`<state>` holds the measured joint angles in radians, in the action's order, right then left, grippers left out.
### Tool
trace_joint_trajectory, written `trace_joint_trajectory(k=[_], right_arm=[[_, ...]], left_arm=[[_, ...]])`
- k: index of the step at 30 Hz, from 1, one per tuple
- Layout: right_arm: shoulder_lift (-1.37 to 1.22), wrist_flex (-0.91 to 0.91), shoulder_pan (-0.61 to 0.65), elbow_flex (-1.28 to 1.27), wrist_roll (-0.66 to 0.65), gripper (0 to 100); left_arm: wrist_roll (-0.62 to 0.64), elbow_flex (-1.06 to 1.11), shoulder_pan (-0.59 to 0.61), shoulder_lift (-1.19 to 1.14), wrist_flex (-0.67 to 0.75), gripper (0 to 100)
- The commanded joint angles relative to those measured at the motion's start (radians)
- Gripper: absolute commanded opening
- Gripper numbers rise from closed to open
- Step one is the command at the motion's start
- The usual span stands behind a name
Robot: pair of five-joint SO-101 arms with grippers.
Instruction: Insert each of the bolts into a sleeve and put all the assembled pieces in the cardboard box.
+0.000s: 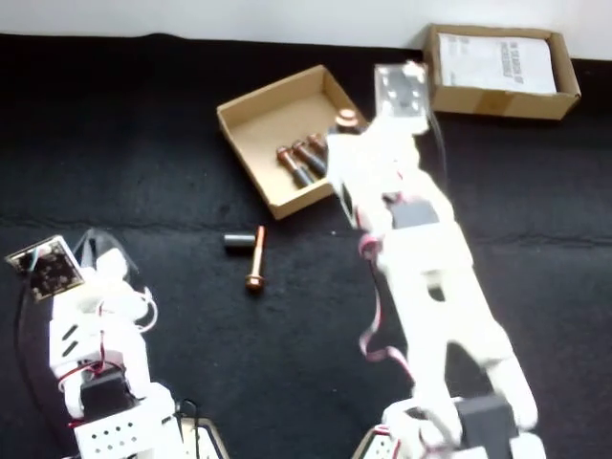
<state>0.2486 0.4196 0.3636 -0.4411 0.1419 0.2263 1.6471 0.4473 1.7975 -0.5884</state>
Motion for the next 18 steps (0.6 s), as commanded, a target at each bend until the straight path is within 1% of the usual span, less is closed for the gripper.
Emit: trace_joint_trajectory(k=[1, 4, 6, 8, 10, 13, 18], right_arm=[[-0.150, -0.016, -0.005, 0.213, 0.006, 0.7], [-0.282, -0.015, 0.013, 0.335, 0.002, 0.7], [-0.372, 0.018, 0.039, 0.420, -0.063, 0.7], [-0.458, 0.071, 0.077, 0.515, -0.137, 0.7], [-0.538, 0.137, 0.113, 0.615, -0.180, 0.7], [-0.645, 0.242, 0.156, 0.768, -0.218, 0.7], [-0.822, 0.384, 0.182, 1.030, -0.331, 0.7]], left_arm=[[0.008, 0.038, 0.077, 0.012, 0.002, 1], [0.008, 0.047, 0.127, 0.012, -0.005, 1], [0.008, 0.047, 0.137, 0.012, -0.002, 1], [0.008, 0.047, 0.136, 0.012, -0.005, 1], [0.008, 0.047, 0.136, 0.012, -0.023, 1], [0.008, 0.047, 0.133, 0.012, -0.110, 1], [0.008, 0.047, 0.111, 0.012, -0.112, 1]])
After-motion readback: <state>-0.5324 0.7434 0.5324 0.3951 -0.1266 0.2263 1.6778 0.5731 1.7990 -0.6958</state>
